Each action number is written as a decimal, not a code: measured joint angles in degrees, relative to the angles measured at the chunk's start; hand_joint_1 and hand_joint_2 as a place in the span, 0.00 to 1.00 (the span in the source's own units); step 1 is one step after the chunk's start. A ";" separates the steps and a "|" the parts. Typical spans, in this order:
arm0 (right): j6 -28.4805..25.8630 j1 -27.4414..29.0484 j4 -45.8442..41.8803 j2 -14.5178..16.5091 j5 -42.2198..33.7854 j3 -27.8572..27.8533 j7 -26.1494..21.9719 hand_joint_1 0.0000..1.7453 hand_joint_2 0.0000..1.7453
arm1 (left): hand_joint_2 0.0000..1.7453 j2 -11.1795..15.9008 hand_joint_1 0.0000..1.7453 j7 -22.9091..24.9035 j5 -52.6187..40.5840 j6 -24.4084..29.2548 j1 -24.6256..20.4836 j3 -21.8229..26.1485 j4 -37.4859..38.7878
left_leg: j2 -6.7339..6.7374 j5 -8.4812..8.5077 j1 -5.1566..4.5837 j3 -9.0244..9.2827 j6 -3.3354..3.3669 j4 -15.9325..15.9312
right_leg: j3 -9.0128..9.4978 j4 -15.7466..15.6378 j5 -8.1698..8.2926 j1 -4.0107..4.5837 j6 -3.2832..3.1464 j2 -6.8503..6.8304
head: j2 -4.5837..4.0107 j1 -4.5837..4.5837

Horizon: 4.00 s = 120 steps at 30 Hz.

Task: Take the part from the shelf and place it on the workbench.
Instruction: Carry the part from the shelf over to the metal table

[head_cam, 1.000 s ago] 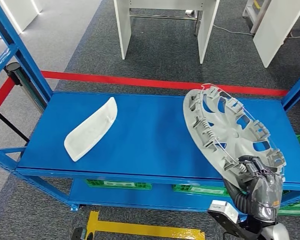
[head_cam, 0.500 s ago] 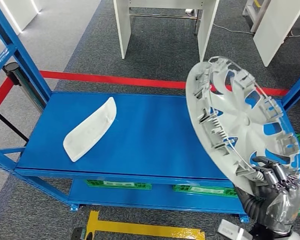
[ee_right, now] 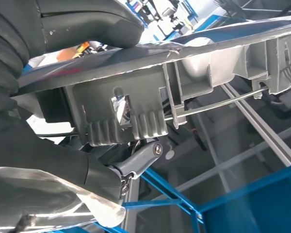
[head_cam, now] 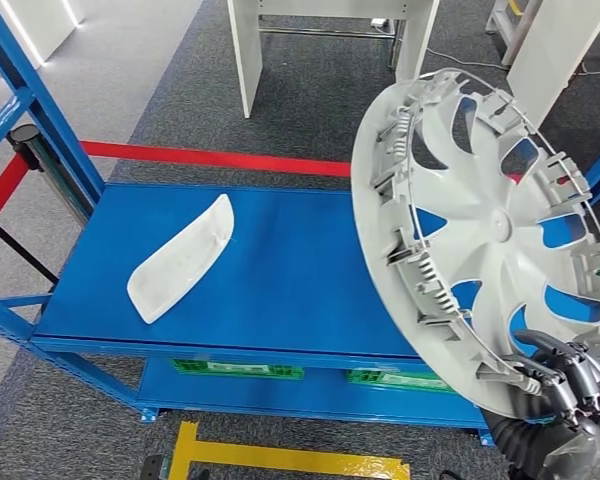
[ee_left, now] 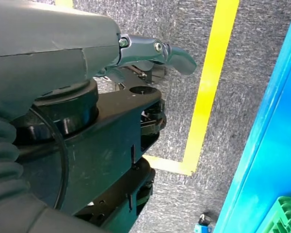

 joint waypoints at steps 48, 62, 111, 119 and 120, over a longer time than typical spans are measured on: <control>0.01 -0.09 0.02 2.28 3.49 2.41 -2.50 1.00 1.00 | 1.00 -0.40 0.00 1.54 0.29 1.03 -0.17 -0.08 0.01 | -4.62 -0.60 0.64 0.92 -0.20 -0.32 | -4.08 2.89 2.41 -1.38 1.54 3.63 | 0.00 0.38; 0.01 -1.70 0.98 1.28 4.37 6.87 -0.38 1.00 1.00 | 1.00 -0.20 0.00 1.51 0.29 1.05 -0.36 -0.14 -0.02 | 2.11 0.83 0.01 -4.48 -0.29 6.30 | -1.35 1.96 0.10 0.12 -1.54 -4.32 | 0.00 -0.54; 0.01 -12.23 1.99 2.65 17.34 10.42 -5.89 1.00 1.00 | 1.00 -0.87 0.00 0.24 0.29 1.30 -1.98 -0.64 -0.20 | -6.17 1.67 0.31 -2.58 -0.56 0.91 | -4.55 2.79 2.25 -0.42 0.22 4.61 | 0.00 -0.33; 0.01 -13.42 1.92 2.65 19.25 11.21 -5.88 1.00 1.00 | 1.00 -0.88 0.00 0.37 0.29 1.37 -2.18 -1.31 -0.41 | -0.45 -4.73 0.72 -10.62 -2.34 16.42 | -3.51 2.33 1.91 -0.22 -1.70 -1.11 | 0.00 -1.14; 0.01 -13.62 1.92 2.65 19.64 11.40 -5.88 1.00 1.00 | 1.00 -0.89 0.00 0.38 0.29 1.37 -2.15 -1.41 -0.44 | -0.35 -4.20 0.78 -11.08 -2.31 17.10 | -3.38 2.34 1.76 -0.16 -1.73 -1.83 | 0.00 -1.17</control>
